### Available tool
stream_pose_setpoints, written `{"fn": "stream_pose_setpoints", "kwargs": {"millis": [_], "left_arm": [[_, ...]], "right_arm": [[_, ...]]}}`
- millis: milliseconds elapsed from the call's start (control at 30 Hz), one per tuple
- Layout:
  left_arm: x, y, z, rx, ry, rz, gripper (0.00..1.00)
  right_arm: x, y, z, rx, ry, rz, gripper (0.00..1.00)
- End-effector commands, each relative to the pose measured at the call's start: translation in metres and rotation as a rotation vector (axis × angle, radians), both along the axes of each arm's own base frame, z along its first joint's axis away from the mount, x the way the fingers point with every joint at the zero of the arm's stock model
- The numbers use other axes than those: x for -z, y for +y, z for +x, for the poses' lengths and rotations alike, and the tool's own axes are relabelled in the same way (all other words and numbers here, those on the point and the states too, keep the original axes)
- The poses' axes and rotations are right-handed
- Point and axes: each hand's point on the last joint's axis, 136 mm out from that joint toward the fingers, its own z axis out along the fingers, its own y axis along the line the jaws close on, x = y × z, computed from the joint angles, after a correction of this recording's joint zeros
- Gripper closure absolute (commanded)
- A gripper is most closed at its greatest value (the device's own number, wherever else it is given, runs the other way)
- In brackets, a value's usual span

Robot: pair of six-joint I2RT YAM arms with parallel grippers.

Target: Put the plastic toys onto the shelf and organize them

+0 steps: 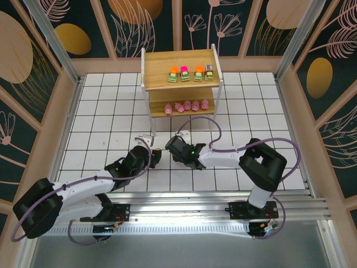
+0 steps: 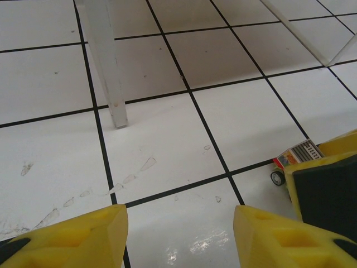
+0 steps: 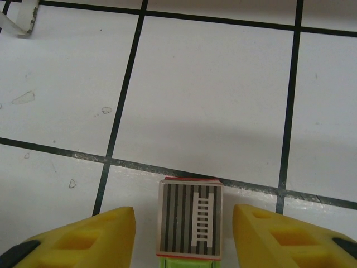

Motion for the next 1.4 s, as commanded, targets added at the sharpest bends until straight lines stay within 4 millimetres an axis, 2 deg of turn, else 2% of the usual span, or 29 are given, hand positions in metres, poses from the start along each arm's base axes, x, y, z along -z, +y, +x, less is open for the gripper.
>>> {"fn": "stream_pose_setpoints", "kwargs": {"millis": [0,200,767,933,1167,1367], "left_arm": [[-0.005,-0.002,0.001,0.016,-0.023,-0.018,0.47],[-0.004,-0.003,0.001,0.019,-0.021,-0.018,0.47],[-0.001,-0.004,0.001,0.023,-0.016,-0.011,0.47],[-0.001,-0.005,0.001,0.026,-0.014,-0.01,0.47],[-0.001,-0.007,0.002,0.031,-0.015,-0.01,0.47],[0.0,-0.009,0.0,0.053,-0.014,-0.01,0.47]], "right_arm": [[-0.001,0.0,0.009,0.014,-0.015,-0.023,0.53],[0.002,-0.002,0.01,0.018,-0.012,-0.033,0.59],[0.009,-0.003,0.01,0.015,0.0,-0.051,0.67],[0.008,-0.005,0.01,0.018,-0.003,-0.055,0.73],[-0.008,-0.006,0.011,0.021,-0.028,-0.051,0.78],[-0.038,-0.006,0.013,0.023,-0.075,-0.041,0.79]]}}
